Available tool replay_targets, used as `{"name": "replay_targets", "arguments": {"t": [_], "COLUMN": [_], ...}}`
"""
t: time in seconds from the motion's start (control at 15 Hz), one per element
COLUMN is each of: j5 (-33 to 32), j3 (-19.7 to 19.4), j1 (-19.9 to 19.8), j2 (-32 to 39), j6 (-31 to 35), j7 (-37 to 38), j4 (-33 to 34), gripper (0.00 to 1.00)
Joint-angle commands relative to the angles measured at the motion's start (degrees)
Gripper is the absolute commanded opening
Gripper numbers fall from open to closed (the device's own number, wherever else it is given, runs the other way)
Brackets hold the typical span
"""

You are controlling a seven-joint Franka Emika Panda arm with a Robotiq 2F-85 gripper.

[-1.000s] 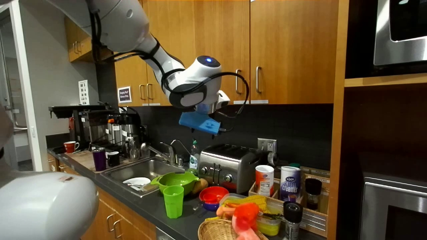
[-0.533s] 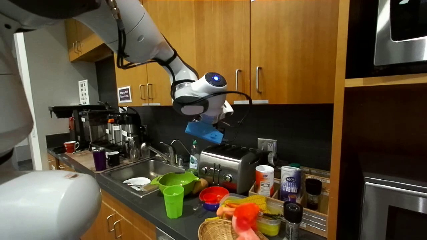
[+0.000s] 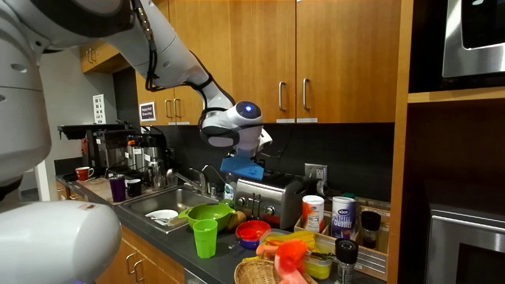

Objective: Push down the right switch on the toaster

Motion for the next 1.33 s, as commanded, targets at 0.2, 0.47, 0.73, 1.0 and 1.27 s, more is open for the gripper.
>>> {"name": "replay_targets", "arguments": {"t": [0.2, 0.47, 0.73, 1.0, 1.27], "j5": [-4.91, -11.10, -14.49, -13.35, -13.35], "j3": [2.55, 4.40, 4.98, 5.10, 5.01], "j1": [1.40, 2.89, 4.47, 4.25, 4.24], "j2": [3.61, 5.75, 6.11, 6.62, 6.62], "j6": [12.21, 22.74, 25.03, 24.20, 24.20], "j7": [0.25, 4.94, 9.25, 8.15, 8.16], "j4": [-0.16, -1.52, -2.78, -2.42, -2.42], "gripper": [1.00, 1.00, 1.00, 1.00, 1.00]}}
